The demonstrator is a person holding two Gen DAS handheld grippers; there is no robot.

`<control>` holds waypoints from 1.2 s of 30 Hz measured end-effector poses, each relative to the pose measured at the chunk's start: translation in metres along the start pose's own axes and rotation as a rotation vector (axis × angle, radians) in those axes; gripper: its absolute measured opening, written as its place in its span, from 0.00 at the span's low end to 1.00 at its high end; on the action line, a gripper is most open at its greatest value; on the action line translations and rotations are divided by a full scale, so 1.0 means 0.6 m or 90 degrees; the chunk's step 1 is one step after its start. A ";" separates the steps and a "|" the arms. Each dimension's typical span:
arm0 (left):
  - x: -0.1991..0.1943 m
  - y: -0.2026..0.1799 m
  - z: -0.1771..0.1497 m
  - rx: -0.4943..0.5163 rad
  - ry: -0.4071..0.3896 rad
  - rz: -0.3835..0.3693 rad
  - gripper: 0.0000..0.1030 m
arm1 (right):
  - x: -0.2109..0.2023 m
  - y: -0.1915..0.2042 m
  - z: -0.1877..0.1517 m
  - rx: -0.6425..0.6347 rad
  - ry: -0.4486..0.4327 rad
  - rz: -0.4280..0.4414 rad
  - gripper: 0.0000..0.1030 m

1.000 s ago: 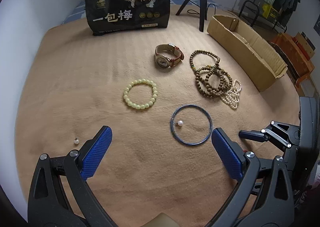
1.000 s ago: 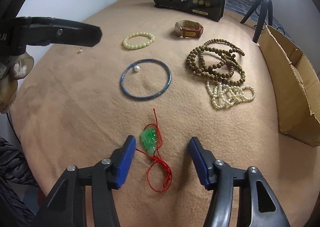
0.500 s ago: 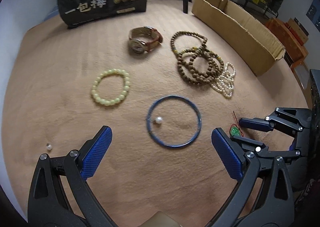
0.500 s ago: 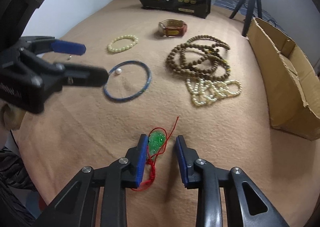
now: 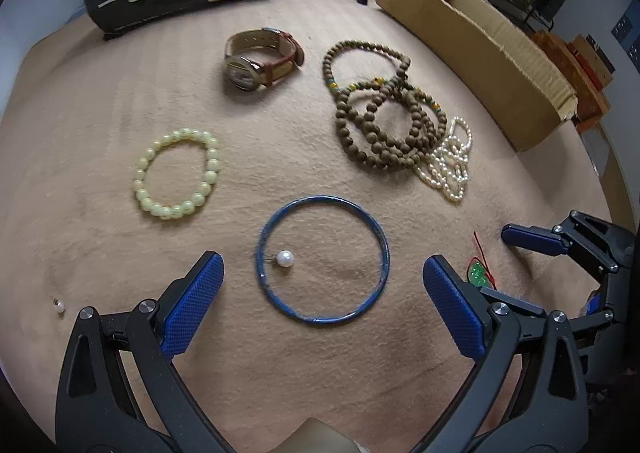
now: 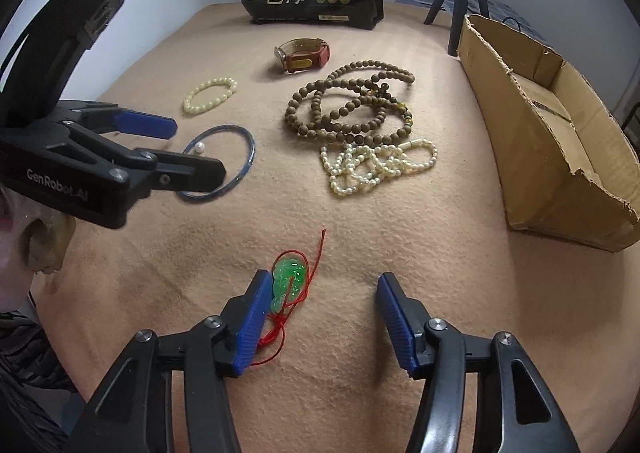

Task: Organize jewelry
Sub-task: 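Close the right tool on the green pendant while the left tool grips the blue bangle, then carry both items over the cardboard box and open the right tool, dropping the pendant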

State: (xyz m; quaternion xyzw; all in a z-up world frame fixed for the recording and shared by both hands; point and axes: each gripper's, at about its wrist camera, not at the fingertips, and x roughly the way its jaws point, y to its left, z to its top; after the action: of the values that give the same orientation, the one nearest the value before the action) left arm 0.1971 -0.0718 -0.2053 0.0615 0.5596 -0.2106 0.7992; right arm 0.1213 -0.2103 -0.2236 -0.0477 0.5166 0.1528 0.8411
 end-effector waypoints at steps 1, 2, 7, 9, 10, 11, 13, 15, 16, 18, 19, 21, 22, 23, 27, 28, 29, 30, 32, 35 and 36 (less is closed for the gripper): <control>0.005 -0.002 0.000 0.004 0.005 0.004 0.99 | 0.000 0.000 0.000 -0.001 0.000 0.000 0.56; 0.009 -0.003 0.000 0.005 0.007 0.007 0.99 | 0.000 0.000 -0.001 -0.001 -0.001 0.000 0.56; 0.018 -0.010 0.000 0.020 0.008 0.037 0.99 | -0.002 -0.002 -0.004 0.002 -0.003 0.003 0.56; 0.023 -0.011 0.000 0.025 0.011 0.052 0.99 | -0.001 0.000 -0.003 -0.001 -0.002 0.002 0.56; 0.026 -0.012 -0.001 0.029 0.012 0.059 0.99 | -0.001 0.001 -0.003 -0.003 -0.002 0.001 0.56; 0.028 -0.013 -0.002 0.032 0.013 0.068 0.99 | 0.000 0.003 -0.002 -0.007 -0.002 0.000 0.56; 0.031 -0.013 -0.001 0.035 0.010 0.074 0.99 | 0.001 0.007 -0.002 -0.016 -0.001 -0.002 0.56; 0.032 -0.011 0.002 0.034 0.010 0.071 0.99 | 0.002 0.012 -0.001 -0.030 0.002 -0.009 0.56; 0.034 -0.011 0.003 0.034 0.009 0.069 0.98 | 0.003 0.016 -0.001 -0.040 0.003 -0.013 0.54; 0.032 -0.009 0.001 0.033 0.008 0.068 0.93 | 0.004 0.020 -0.001 -0.048 0.004 -0.013 0.46; 0.030 -0.008 0.001 0.033 0.006 0.068 0.89 | 0.004 0.022 0.000 -0.051 0.004 -0.011 0.39; 0.027 -0.007 -0.001 0.032 0.004 0.068 0.82 | 0.004 0.026 0.001 -0.058 0.004 -0.010 0.31; 0.025 -0.006 -0.001 0.031 0.003 0.071 0.77 | 0.004 0.027 0.002 -0.060 0.004 -0.007 0.26; 0.023 -0.006 0.000 0.030 0.003 0.071 0.74 | 0.004 0.028 0.003 -0.059 0.004 -0.004 0.24; 0.019 -0.002 -0.001 0.027 -0.002 0.066 0.73 | 0.004 0.029 0.004 -0.059 0.004 0.002 0.16; 0.018 -0.002 -0.002 0.027 -0.004 0.065 0.73 | 0.004 0.028 0.004 -0.057 0.004 0.004 0.15; 0.017 -0.001 -0.003 0.025 -0.005 0.065 0.73 | 0.004 0.027 0.004 -0.054 0.004 0.007 0.15; 0.017 0.000 -0.003 0.025 -0.005 0.065 0.72 | 0.003 0.026 0.004 -0.051 0.004 0.009 0.14; 0.013 0.001 -0.004 0.023 -0.008 0.065 0.72 | 0.003 0.025 0.004 -0.049 0.003 0.011 0.14; 0.004 0.004 -0.005 0.019 -0.016 0.071 0.72 | 0.000 0.025 0.004 -0.045 0.001 0.014 0.14; 0.000 0.006 -0.005 0.017 -0.019 0.073 0.72 | -0.001 0.025 0.006 -0.044 -0.001 0.015 0.14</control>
State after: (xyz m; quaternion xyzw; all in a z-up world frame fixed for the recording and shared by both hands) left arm 0.1961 -0.0677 -0.2069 0.1010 0.5403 -0.1731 0.8172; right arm 0.1191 -0.1952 -0.2201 -0.0706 0.5111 0.1806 0.8374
